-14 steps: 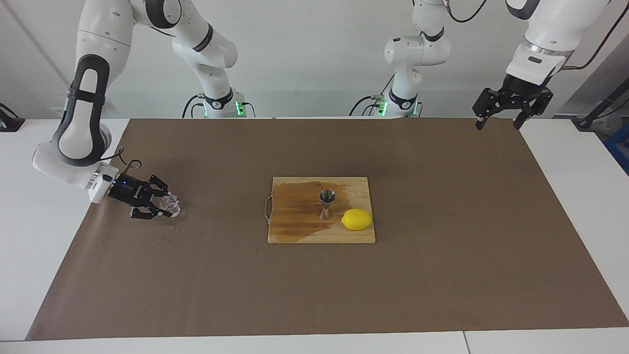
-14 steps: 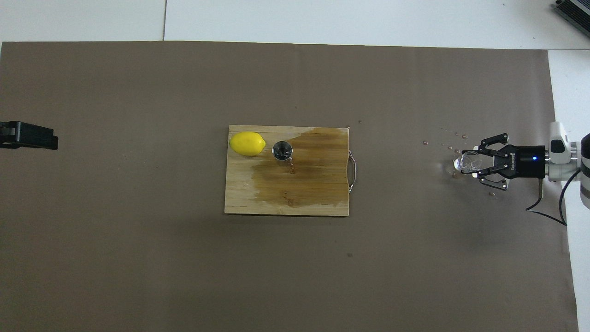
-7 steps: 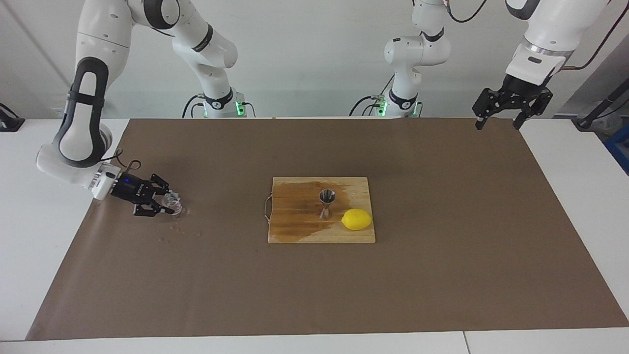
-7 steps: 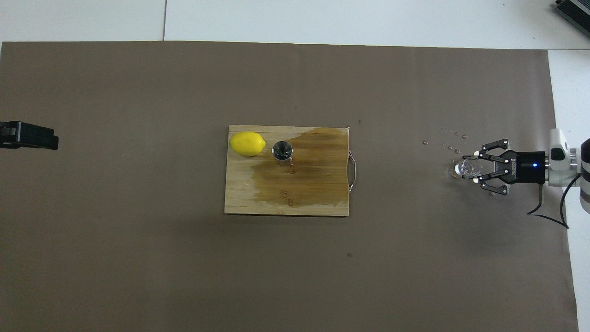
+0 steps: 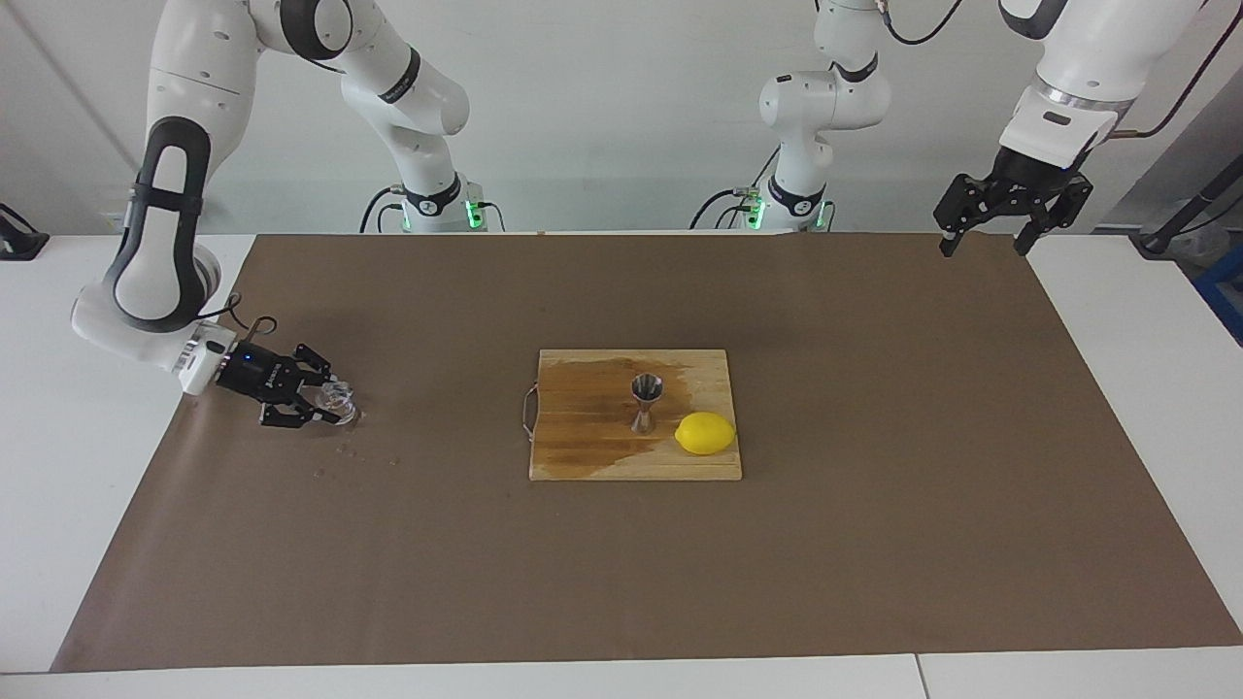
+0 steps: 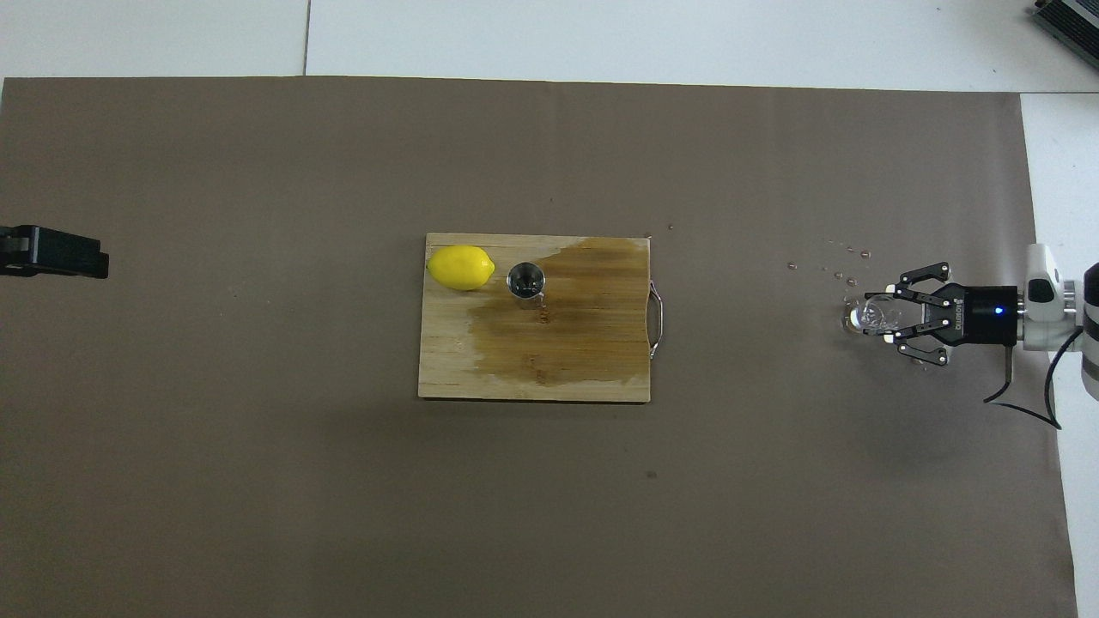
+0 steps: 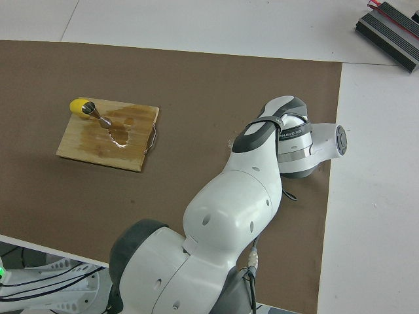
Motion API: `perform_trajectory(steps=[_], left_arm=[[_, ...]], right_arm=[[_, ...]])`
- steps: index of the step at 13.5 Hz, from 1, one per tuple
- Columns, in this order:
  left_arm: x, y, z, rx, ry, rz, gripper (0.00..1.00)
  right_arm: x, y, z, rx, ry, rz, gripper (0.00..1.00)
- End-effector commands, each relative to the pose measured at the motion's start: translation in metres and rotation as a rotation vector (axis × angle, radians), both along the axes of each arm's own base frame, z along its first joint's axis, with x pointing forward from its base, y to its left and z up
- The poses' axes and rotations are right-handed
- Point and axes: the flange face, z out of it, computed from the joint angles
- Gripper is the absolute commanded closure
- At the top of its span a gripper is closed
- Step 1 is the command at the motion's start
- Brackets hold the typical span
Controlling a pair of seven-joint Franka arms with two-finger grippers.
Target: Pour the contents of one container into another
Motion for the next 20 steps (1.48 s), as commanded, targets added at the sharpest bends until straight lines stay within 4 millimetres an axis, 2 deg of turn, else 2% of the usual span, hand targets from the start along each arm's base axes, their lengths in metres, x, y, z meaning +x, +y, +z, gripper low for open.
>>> perform_trajectory(steps=[1,3,4,6,10,12,14,17,20], left_arm=[[-0.007,0.003,0.000,0.012,0.002,-0.002,0.00],[-0.007,0.003,0.001,0.010,-0.001,-0.001,0.00],[-0.007,0.003,0.001,0.010,-0.003,-0.001,0.00],[-0.007,0.003,0.001,0.010,-0.001,-0.001,0.00],[-0.007,0.003,0.001,0.010,-0.001,0.002,0.00],[-0.007,0.003,0.001,0.010,-0.001,0.001,0.00],[-0.007,0.002,0.001,0.010,-0.004,-0.001,0.00],[-0.007,0.001,0.001,0.010,-0.001,-0.002,0.00],[-0.007,0.000,0.001,0.008,-0.004,-0.004,0.00]], right_arm=[[0.006,0.006,0.003,0.029,-0.031,-0.032,0.00],[0.019,0.009,0.026,0.027,0.002,-0.093,0.00],[0.034,0.024,0.049,0.023,0.030,-0.116,0.00],[0.052,0.044,0.092,-0.017,0.091,-0.211,0.00],[0.075,0.105,0.177,-0.142,0.235,-0.406,0.00],[0.090,0.140,0.211,-0.199,0.310,-0.508,0.00],[0.097,0.170,0.229,-0.238,0.356,-0.589,0.00],[0.098,0.202,0.251,-0.290,0.357,-0.702,0.00],[0.088,0.222,0.277,-0.402,0.346,-0.808,0.00]])
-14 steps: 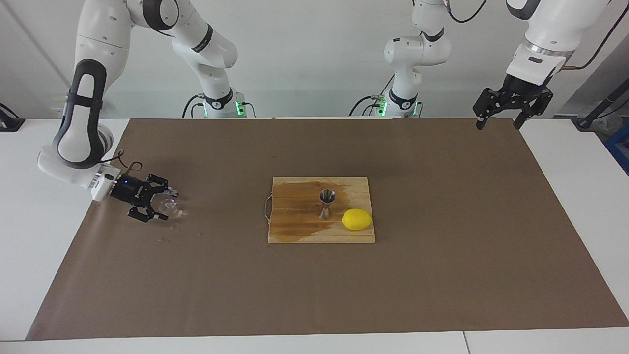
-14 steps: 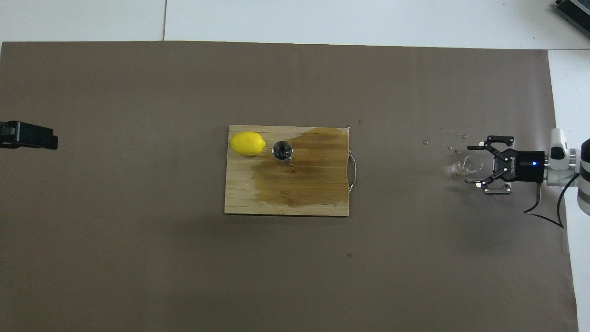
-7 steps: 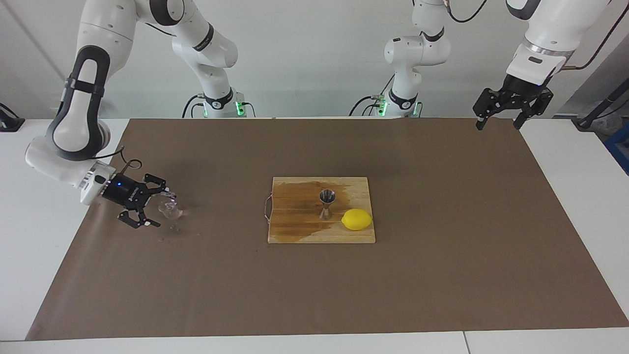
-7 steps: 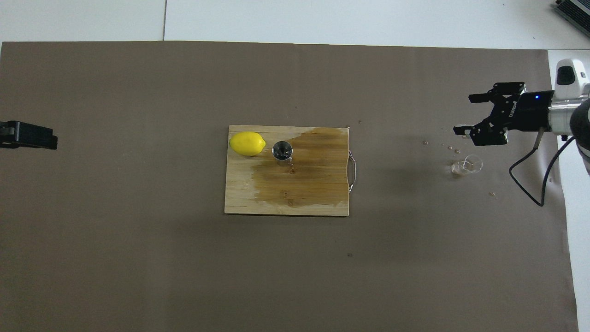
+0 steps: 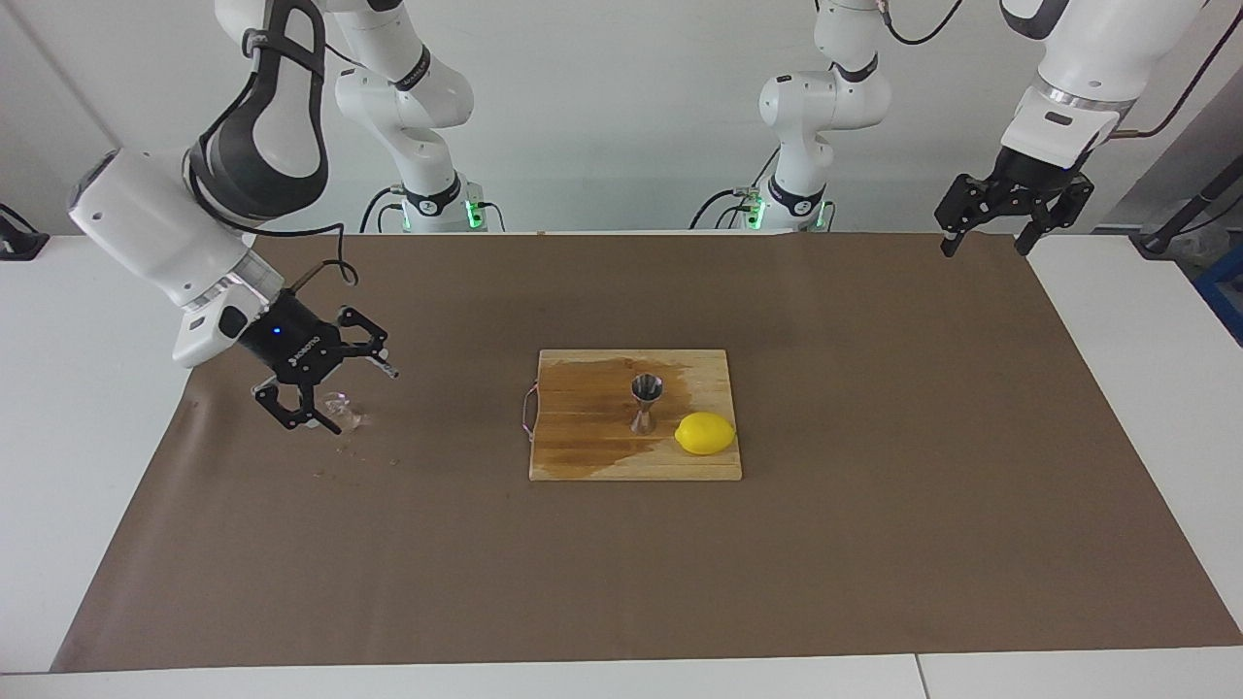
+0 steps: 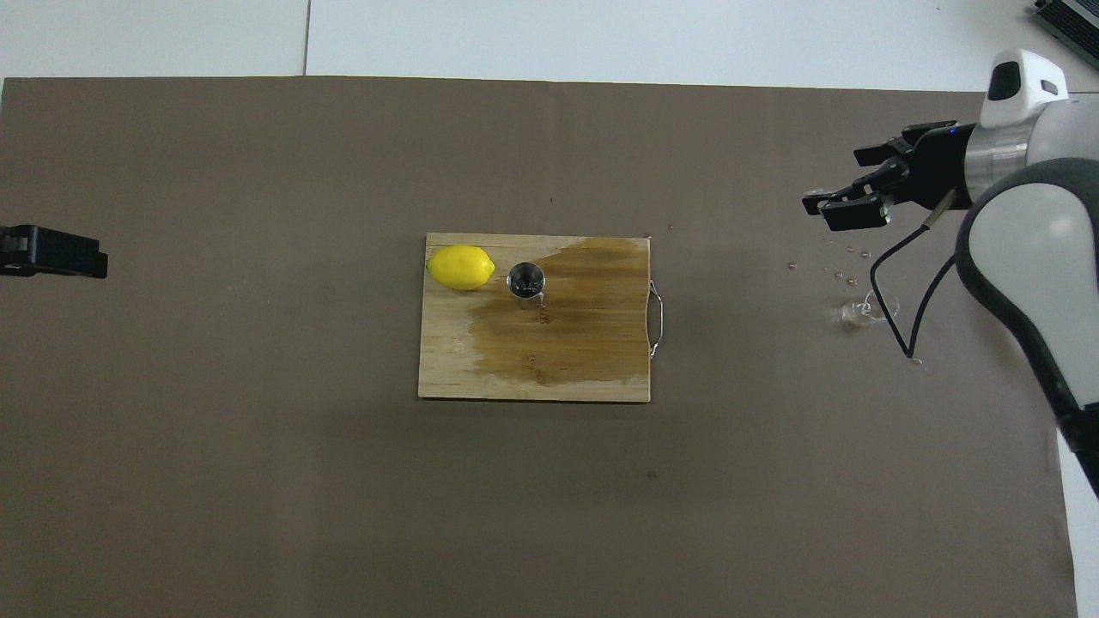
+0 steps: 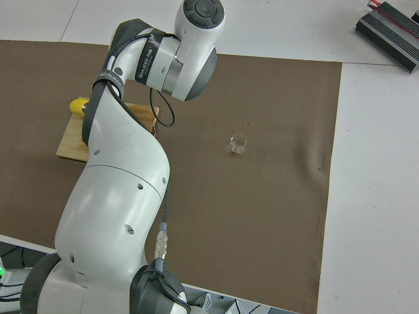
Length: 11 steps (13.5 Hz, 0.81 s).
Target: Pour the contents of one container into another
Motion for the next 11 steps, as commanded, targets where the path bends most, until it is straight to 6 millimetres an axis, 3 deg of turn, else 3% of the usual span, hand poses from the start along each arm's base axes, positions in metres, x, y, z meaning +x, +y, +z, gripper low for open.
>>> perform_trajectory(steps=[1,4,6,9,11], left_arm=[[-0.007,-0.001,0.001,0.009,-0.003,-0.006,0.00],[-0.007,-0.001,0.001,0.007,-0.001,-0.005,0.00],[-0.007,0.000,0.000,0.007,0.004,-0.003,0.00],[-0.007,0.000,0.001,0.007,0.001,-0.003,0.00],[-0.007,0.000,0.000,0.007,0.001,-0.003,0.00]], right_arm=[[-0.013,0.011,0.028,-0.075,0.013,-0.110,0.00],[-0.025,0.021,0.045,-0.122,0.055,-0.240,0.00],[-0.041,0.017,0.062,-0.179,0.097,-0.349,0.00],[-0.070,-0.005,0.086,-0.256,0.196,-0.437,0.00],[-0.086,-0.040,0.104,-0.262,0.242,-0.496,0.00]])
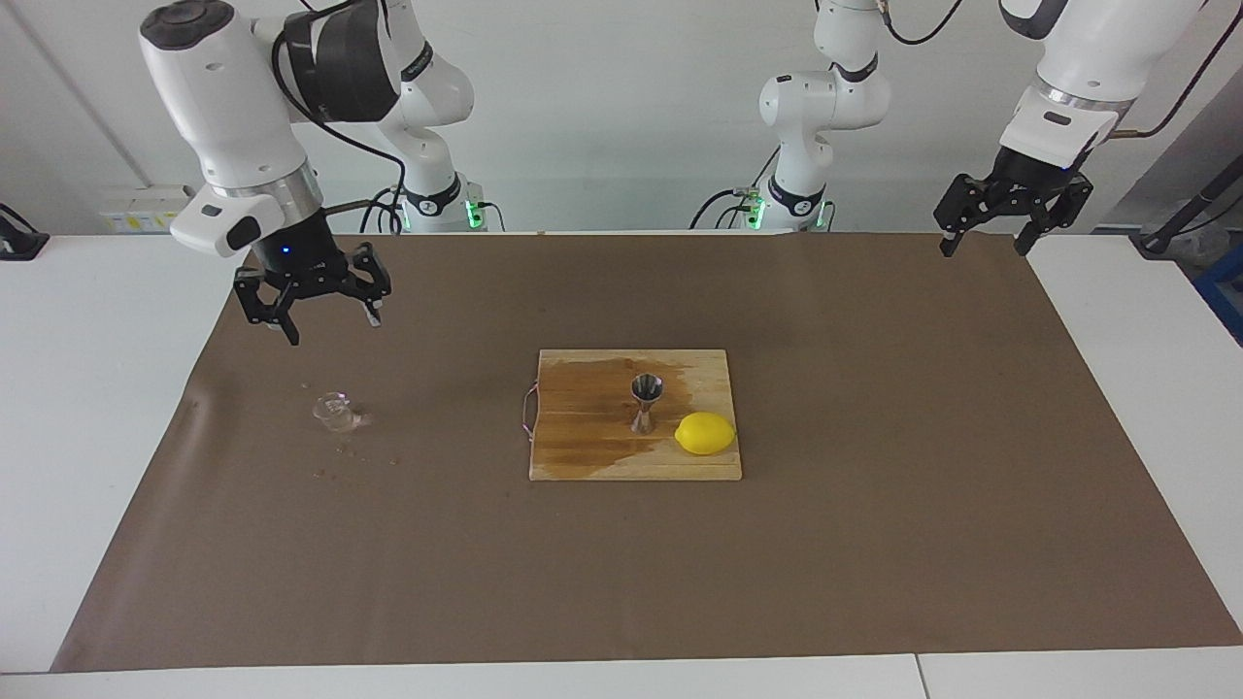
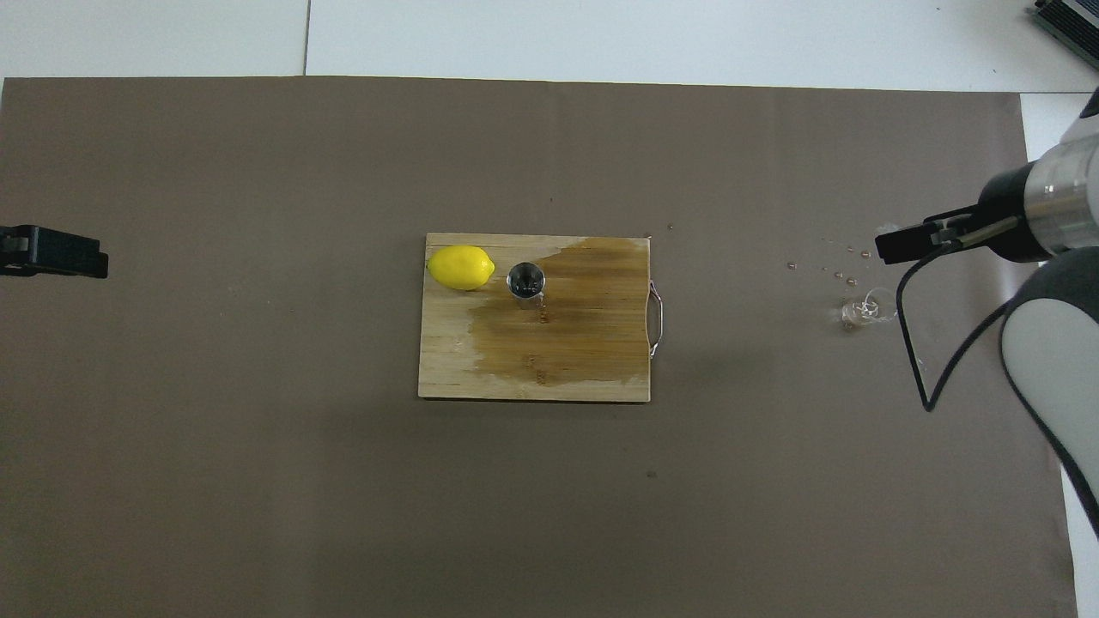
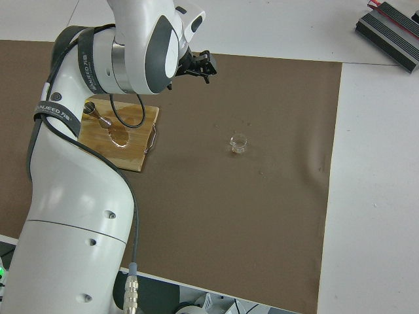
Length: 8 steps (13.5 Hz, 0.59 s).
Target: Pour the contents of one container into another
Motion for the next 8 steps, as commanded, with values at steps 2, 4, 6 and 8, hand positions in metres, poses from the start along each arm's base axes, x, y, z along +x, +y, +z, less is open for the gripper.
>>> perform_trajectory(steps=[2,4,6,8], left_arm=[[-0.007,0.001,0.001,0.007,-0.001,-0.002,0.00],[-0.007,0.003,0.001,0.007,0.002,0.002,0.00],[-0.007,0.006,0.001,0.007,0.000,0.007,0.00],[-0.007,0.004,0.000,0.007,0.002,0.004,0.00]], right_arm=[[-0.028,-0.048,0.023,-0.014,0.079,-0.141,0.00],[-0.038,-0.041,0.031,-0.004,0.092,-0.307,0.00],[-0.043,-0.043,0.031,-0.001,0.101,-0.349,0.00],[-0.044,-0.055,0.031,0.012,0.098,-0.368,0.00]])
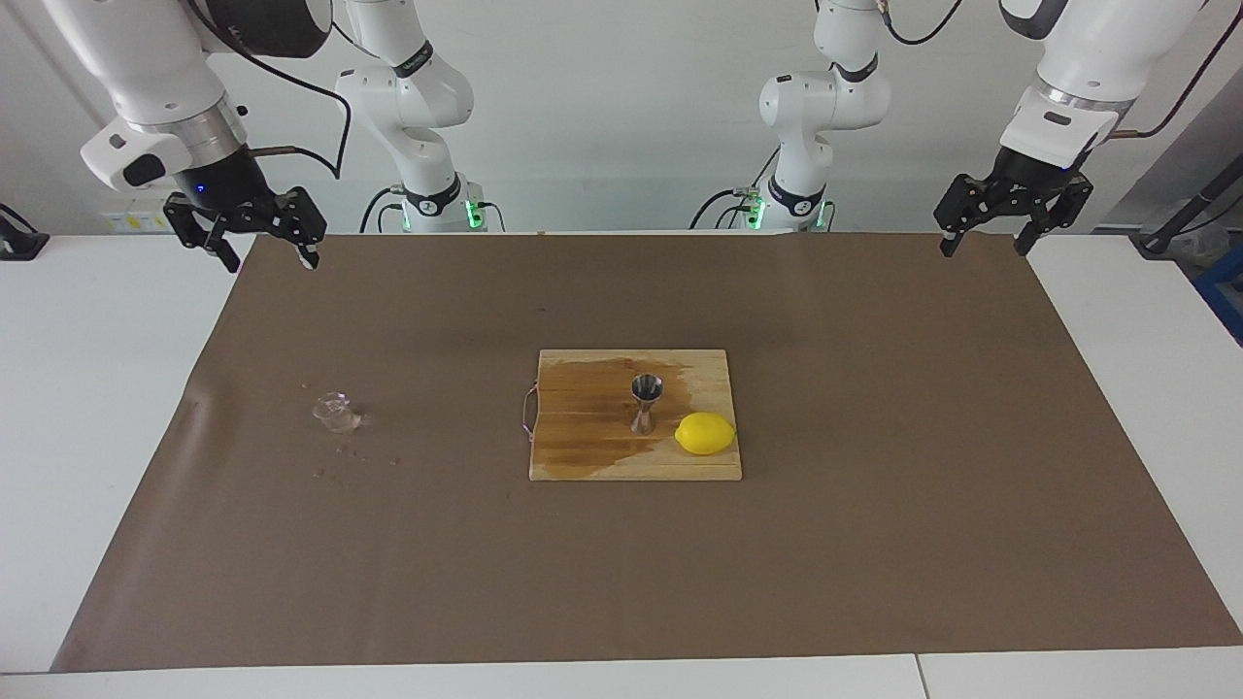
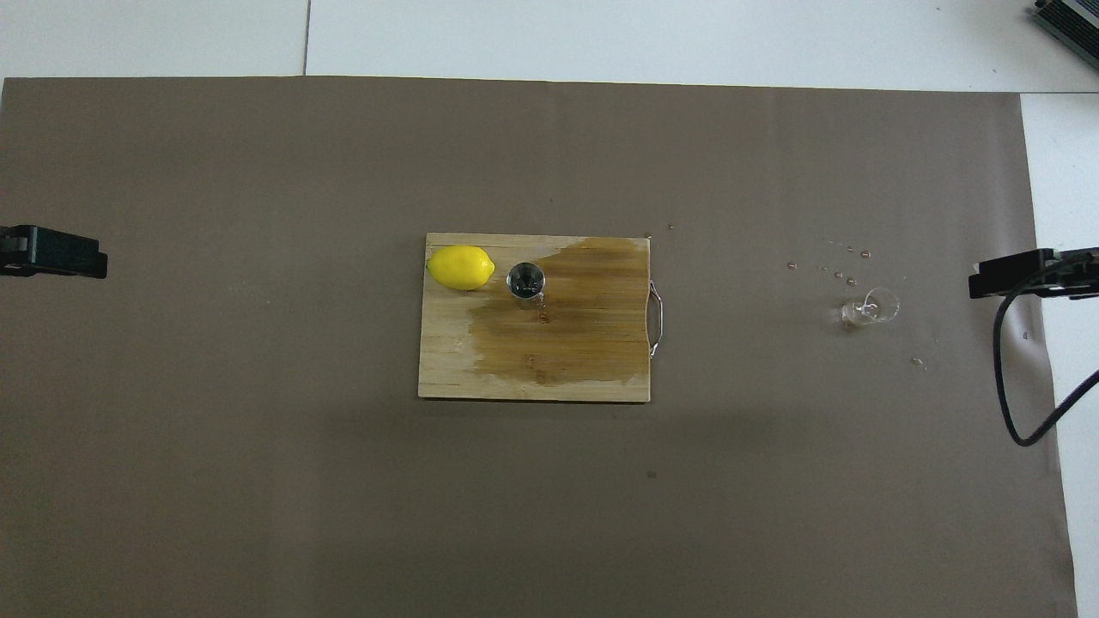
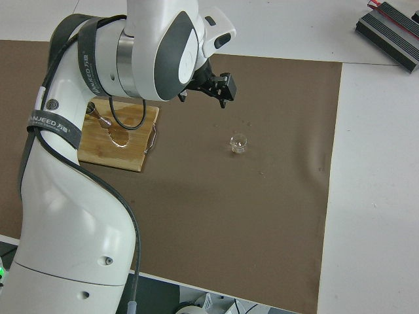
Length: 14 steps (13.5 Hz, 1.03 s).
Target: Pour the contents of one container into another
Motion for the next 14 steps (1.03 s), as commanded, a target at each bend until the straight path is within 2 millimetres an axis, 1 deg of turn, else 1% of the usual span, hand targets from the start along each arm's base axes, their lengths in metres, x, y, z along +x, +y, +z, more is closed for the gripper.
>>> perform_trajectory(steps=[1,2,5,6,7,8,10,12,14], left_arm=[[-0.007,0.000,0.000,0.007,0.003,-0.005,0.00],[-0.007,0.002,0.001,0.008,0.003,-0.005,0.00],[-0.011,0.003,-0.003,0.009,0.039,-0.003,0.00],[-0.011,0.001,-0.003,0.009,0.040,-0.008,0.00],[-0.011,0.000,-0.003,0.009,0.042,-0.009,0.00],[-0.012,-0.001,-0.005,0.010,0.051,-0.006,0.00],[-0.014,0.004,-0.004,0.008,0.060,0.003,0.00],[-0.013,0.006,-0.005,0.009,0.059,0.008,0.00],[-0.013,0.002,-0.005,0.008,0.060,-0.001,0.00]], right_arm=[[-0.008,-0.006,-0.001,-0.020,0.017,-0.029,0.00],[-0.011,-0.003,0.001,-0.020,0.026,-0.028,0.00],[-0.010,0.001,0.006,-0.050,0.030,-0.006,0.00],[-0.009,0.008,0.012,-0.075,0.030,0.014,0.00],[-0.006,0.009,0.018,-0.083,0.031,0.025,0.00],[-0.005,0.006,0.019,-0.078,0.034,0.026,0.00],[-0.007,0.007,0.018,-0.071,0.036,0.027,0.00],[-0.007,0.013,0.017,-0.068,0.033,0.035,0.00],[-0.007,0.003,0.017,-0.061,0.032,0.015,0.00]])
